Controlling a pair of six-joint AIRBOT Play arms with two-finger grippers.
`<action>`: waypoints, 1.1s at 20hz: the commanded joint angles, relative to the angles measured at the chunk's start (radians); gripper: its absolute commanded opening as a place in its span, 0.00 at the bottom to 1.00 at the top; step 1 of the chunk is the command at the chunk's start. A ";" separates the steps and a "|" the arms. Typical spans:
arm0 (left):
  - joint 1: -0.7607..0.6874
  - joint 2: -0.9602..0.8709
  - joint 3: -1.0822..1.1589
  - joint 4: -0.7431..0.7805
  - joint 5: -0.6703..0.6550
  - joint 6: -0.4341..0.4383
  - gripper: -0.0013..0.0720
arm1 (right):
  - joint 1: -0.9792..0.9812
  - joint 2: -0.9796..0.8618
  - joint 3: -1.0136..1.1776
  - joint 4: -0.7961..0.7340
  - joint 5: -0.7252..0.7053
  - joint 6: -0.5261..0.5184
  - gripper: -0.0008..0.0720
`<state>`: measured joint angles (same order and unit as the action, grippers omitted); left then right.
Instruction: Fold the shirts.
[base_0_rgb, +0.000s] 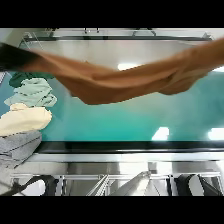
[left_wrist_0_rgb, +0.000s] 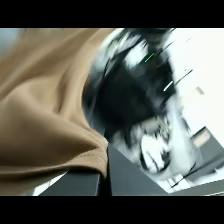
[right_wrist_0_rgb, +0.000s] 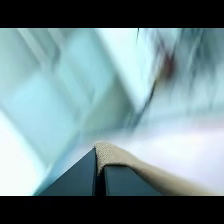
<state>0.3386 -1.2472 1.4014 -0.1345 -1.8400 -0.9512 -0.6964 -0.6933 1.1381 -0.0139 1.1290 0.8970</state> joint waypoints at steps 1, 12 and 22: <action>0.106 0.228 0.031 -0.258 0.087 -0.060 0.05 | 0.000 0.146 0.155 -0.009 -0.280 0.004 0.04; 0.434 0.240 0.344 -0.038 0.230 -0.238 0.05 | 0.005 -0.011 0.422 -0.324 -0.008 0.106 0.04; -0.183 -0.581 0.386 0.708 0.417 -0.235 0.05 | 0.417 -0.800 0.339 -0.610 -0.020 0.069 0.04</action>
<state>0.2218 -1.5848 1.7794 0.4351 -1.4899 -1.1866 -0.3412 -1.2724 1.4845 -0.5682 1.1332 0.9764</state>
